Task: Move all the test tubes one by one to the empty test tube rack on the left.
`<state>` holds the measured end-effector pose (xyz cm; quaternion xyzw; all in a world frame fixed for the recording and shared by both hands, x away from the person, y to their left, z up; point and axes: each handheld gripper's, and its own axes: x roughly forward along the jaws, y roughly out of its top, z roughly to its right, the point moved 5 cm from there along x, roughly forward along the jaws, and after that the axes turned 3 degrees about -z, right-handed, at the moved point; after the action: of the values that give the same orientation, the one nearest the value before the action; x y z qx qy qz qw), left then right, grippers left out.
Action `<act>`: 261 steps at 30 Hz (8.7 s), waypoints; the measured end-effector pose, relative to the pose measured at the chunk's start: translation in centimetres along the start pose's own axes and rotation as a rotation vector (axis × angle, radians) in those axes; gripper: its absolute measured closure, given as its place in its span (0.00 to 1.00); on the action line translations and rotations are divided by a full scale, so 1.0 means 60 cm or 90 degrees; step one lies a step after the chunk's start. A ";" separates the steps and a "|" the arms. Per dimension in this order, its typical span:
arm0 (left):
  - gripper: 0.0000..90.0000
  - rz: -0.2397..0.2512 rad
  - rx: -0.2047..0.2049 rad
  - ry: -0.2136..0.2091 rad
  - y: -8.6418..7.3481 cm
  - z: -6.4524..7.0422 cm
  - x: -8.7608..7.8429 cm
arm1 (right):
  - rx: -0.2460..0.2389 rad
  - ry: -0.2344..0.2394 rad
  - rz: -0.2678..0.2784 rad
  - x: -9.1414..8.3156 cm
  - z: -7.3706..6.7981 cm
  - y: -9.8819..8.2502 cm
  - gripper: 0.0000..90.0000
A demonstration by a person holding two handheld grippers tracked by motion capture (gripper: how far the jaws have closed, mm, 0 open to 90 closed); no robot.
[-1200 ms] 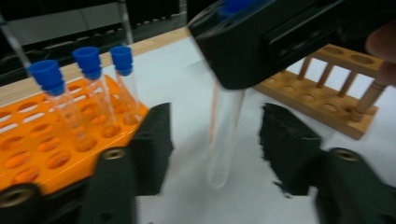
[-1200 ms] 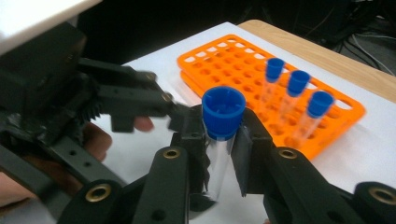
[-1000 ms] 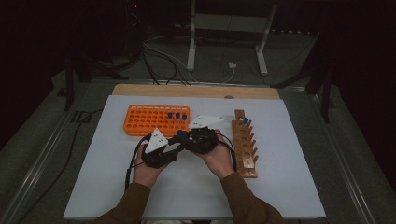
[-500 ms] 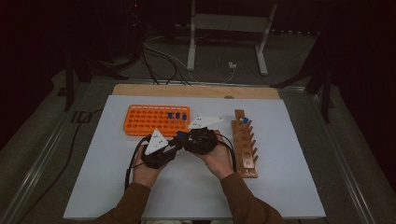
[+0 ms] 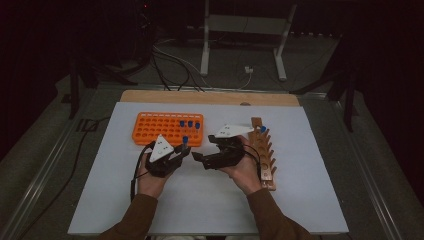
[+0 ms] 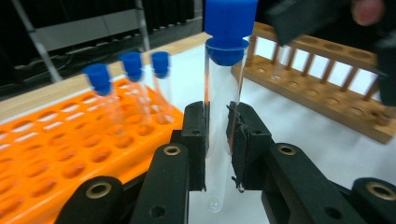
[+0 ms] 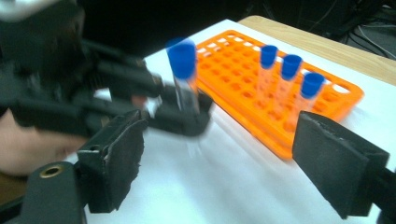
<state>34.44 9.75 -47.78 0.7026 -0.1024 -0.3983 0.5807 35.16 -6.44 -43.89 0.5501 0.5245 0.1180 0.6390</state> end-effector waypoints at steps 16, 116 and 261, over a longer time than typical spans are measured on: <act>0.86 0.026 -0.022 0.071 0.036 -0.082 0.023 | 0.005 -0.022 0.011 -0.041 0.020 -0.022 0.16; 0.02 -0.036 -0.122 0.048 -0.033 -0.089 -0.013 | 0.020 -0.011 0.013 -0.044 0.029 -0.049 0.15; 0.01 -0.011 -0.084 0.069 -0.038 -0.062 -0.044 | 0.012 -0.232 0.014 -0.142 0.184 -0.016 0.85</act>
<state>34.50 14.79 -48.65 0.6842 -0.0382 -0.3708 0.6268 39.98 -19.42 -41.81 0.5742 0.3947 0.0183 0.7171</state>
